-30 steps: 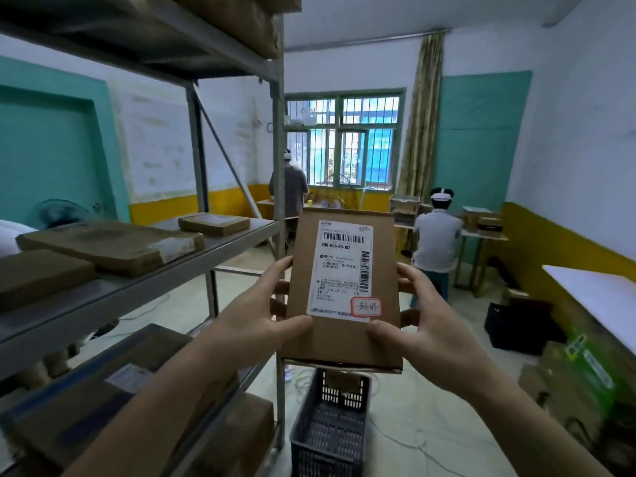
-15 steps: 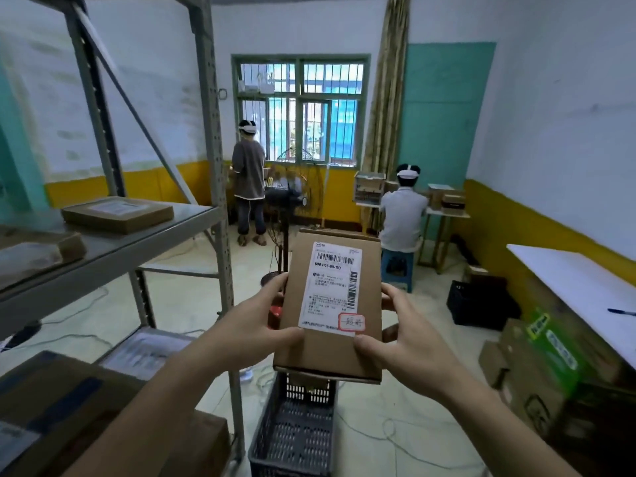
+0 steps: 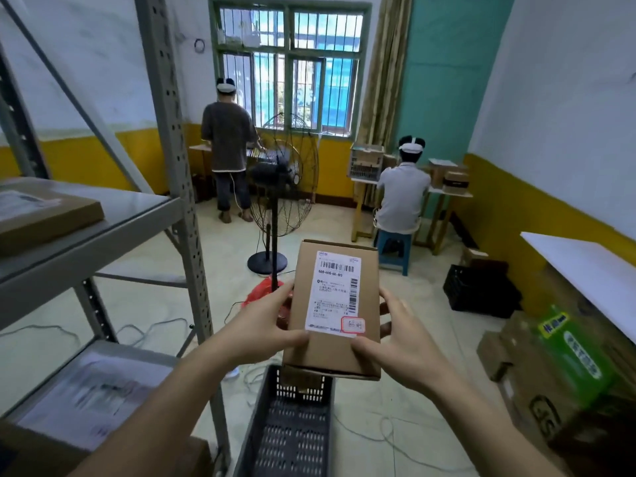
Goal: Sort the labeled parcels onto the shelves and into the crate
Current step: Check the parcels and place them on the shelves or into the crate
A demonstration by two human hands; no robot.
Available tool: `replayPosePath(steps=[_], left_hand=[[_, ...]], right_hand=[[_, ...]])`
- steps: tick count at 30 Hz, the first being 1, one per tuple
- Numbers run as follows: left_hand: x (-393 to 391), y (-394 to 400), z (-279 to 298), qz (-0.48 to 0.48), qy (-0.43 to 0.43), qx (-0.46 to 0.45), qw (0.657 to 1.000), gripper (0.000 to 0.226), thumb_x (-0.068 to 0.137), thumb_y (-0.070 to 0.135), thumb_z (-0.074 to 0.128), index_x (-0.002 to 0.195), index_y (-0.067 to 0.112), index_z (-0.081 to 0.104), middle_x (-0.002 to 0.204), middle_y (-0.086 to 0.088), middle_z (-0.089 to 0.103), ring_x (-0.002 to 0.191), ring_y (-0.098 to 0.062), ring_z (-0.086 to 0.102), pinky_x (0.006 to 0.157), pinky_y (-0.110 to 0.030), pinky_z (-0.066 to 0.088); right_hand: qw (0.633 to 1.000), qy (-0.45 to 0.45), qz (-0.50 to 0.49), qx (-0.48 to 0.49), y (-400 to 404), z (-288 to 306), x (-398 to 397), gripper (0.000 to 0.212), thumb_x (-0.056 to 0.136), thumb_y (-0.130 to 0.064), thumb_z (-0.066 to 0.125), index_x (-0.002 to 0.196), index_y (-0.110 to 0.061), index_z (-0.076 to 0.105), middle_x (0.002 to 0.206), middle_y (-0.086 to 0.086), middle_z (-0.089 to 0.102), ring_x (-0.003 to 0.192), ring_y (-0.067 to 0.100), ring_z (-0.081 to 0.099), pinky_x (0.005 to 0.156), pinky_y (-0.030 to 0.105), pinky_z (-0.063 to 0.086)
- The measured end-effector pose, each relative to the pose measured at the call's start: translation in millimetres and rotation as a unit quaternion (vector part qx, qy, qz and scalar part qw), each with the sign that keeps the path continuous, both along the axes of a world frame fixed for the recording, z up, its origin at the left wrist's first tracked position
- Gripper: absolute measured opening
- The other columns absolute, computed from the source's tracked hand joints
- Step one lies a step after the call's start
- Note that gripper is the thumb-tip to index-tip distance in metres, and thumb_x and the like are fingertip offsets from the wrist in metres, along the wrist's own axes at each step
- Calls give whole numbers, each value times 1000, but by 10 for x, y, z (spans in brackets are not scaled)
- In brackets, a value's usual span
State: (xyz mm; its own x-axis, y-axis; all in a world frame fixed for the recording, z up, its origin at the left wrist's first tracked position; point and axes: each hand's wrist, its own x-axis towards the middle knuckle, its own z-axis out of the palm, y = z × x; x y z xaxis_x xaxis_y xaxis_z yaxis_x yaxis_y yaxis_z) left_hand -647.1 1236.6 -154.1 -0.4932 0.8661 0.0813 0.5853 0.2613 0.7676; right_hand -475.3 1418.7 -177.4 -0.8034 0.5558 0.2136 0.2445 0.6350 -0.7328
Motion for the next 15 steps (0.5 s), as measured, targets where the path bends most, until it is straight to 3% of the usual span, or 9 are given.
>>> replayPosePath(steps=[3, 7, 9, 12, 15], left_hand=[[-359, 304, -216, 1, 7, -38, 999, 86, 86, 23, 75, 150, 47, 23, 101, 36, 54, 73, 21, 58, 66, -6, 43], [-816, 758, -490, 5, 4, -62, 998, 85, 85, 24, 75, 144, 52, 21, 115, 29, 53, 71, 22, 57, 65, -6, 43], [-1053, 1051, -652, 14, 5, -68, 998, 81, 82, 25, 77, 140, 51, 27, 115, 23, 53, 74, 11, 61, 68, -10, 45], [-1404, 1424, -893, 30, -3, -92, 995, 91, 74, 34, 79, 147, 47, 27, 117, 4, 55, 78, -6, 60, 79, -27, 52], [-1720, 1731, -1189, 45, -20, -94, 994, 90, 75, 28, 79, 146, 50, 27, 104, 18, 57, 76, -7, 65, 80, -32, 57]], right_hand=[[1000, -23, -3, -19, 276, -212, -337, 92, 73, -53, 79, 148, -43, 27, 127, -13, 46, 104, 9, 59, 84, 32, 59], [998, -26, 4, -49, 728, -533, -803, 95, 66, -55, 76, 147, -42, 30, 128, -10, 48, 102, 9, 61, 85, 34, 59], [997, -23, 13, -67, 1003, -703, -1073, 89, 68, -48, 78, 144, -44, 32, 128, -10, 48, 103, 8, 61, 85, 31, 58], [996, -27, 23, -86, 1388, -915, -1454, 80, 69, -41, 78, 132, -51, 30, 127, -8, 47, 105, 11, 60, 84, 26, 56], [994, -35, 33, -100, 1734, -1185, -1812, 81, 64, -44, 75, 130, -53, 29, 124, -9, 47, 105, 13, 60, 86, 29, 57]])
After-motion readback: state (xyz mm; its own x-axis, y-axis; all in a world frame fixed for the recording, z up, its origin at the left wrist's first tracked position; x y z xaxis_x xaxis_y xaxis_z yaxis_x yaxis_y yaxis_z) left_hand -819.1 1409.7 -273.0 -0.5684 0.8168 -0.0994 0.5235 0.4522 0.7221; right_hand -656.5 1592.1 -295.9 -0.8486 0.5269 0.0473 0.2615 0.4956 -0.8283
